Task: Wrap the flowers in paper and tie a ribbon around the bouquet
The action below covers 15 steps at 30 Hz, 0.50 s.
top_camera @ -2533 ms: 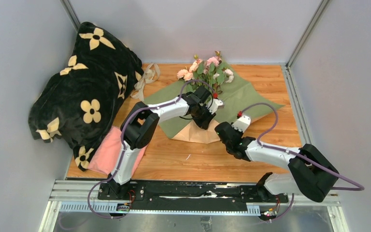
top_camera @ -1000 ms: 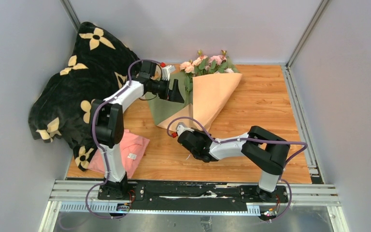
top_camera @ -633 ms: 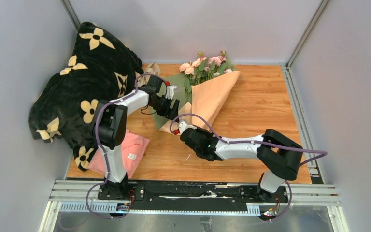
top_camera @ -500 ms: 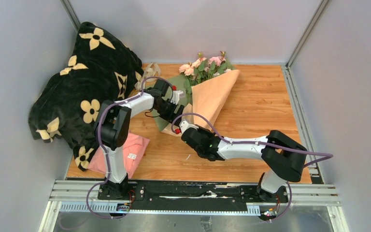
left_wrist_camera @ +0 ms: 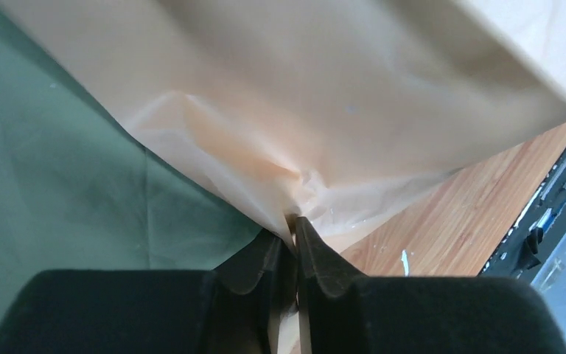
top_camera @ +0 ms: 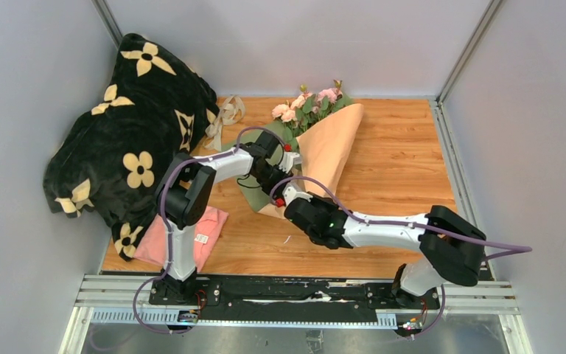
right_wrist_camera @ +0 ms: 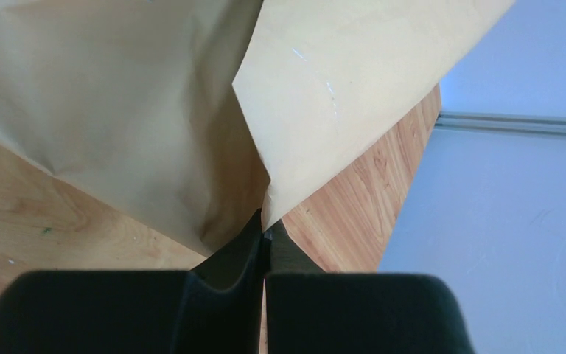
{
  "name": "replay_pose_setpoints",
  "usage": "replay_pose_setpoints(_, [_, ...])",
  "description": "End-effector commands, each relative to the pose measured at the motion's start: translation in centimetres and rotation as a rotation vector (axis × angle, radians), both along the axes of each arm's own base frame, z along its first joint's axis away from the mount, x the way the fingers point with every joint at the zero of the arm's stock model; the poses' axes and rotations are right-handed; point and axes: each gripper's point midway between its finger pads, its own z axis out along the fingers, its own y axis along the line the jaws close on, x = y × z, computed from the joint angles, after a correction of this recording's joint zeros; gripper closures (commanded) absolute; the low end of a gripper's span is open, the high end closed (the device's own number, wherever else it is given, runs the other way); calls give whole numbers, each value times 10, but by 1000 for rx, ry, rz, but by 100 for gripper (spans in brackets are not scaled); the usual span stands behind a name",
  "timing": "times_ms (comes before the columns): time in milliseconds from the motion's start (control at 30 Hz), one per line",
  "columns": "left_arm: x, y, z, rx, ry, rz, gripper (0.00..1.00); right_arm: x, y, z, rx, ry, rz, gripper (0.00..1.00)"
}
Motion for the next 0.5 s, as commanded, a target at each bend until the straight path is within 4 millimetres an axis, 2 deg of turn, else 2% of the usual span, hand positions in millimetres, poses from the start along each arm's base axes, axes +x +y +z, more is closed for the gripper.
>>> replay_pose_setpoints(0, [-7, -5, -18, 16, 63, -2, 85, 1, 26, -1, -58, -31, 72, 100])
replay_pose_setpoints(133, [-4, -5, -20, 17, 56, 1, 87, -5, 70, -8, -4, -39, 183, 100])
replay_pose_setpoints(200, [-1, -3, -19, 16, 54, 7, 87, -11, 81, -19, -12, -26, 215, 100])
replay_pose_setpoints(333, [9, 10, -16, 14, 52, 46, 84, -15, 77, -45, -39, 7, 198, 100])
replay_pose_setpoints(467, [27, 26, -4, -4, 25, 98, 71, -20, 68, -66, -42, 46, 177, 100])
